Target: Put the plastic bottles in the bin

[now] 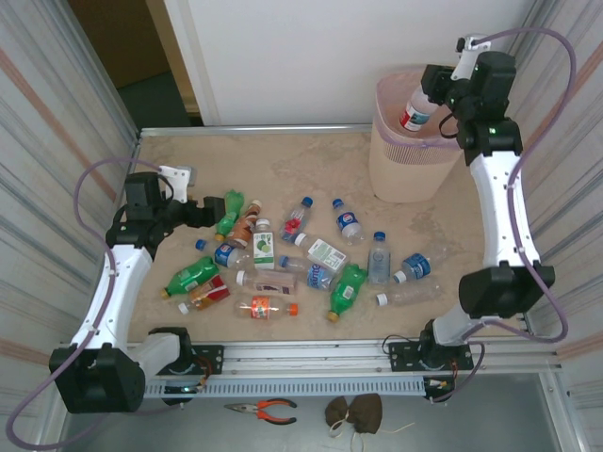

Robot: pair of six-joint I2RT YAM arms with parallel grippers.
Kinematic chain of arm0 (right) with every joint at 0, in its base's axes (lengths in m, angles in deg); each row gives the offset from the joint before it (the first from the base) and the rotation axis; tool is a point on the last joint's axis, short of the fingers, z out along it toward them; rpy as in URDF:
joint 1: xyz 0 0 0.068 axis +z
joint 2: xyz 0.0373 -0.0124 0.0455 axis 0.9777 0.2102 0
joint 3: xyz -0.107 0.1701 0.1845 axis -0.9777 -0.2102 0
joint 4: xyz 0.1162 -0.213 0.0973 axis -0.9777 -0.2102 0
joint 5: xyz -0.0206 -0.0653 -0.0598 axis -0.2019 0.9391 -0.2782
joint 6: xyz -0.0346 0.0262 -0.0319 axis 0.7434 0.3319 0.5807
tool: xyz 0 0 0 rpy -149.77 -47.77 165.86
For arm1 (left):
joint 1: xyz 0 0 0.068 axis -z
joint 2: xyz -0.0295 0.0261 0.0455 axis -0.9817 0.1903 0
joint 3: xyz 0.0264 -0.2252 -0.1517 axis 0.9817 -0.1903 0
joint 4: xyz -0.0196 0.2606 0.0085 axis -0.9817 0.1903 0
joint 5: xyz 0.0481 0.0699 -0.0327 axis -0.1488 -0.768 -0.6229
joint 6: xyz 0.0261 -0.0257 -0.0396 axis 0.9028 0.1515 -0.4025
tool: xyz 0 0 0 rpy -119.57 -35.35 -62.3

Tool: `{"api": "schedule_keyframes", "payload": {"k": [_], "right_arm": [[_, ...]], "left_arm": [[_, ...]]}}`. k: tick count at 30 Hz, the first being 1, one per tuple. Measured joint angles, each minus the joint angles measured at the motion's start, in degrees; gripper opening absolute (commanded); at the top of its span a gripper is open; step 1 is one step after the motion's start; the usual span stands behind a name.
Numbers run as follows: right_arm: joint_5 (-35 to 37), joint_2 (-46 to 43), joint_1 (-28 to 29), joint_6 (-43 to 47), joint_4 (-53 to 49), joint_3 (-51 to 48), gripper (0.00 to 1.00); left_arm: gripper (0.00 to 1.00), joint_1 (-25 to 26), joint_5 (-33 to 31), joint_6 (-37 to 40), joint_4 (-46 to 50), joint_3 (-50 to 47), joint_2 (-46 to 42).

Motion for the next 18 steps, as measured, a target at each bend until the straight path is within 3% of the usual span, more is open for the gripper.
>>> {"api": "schedule_keyframes", "payload": {"k": [18], "right_arm": [[-2.3,21.2,-0.3,1.4,-16.0,19.1,0.00]], "left_arm": [[0.97,0.0,0.2,0.0,-0.2,0.0,1.4]]}}
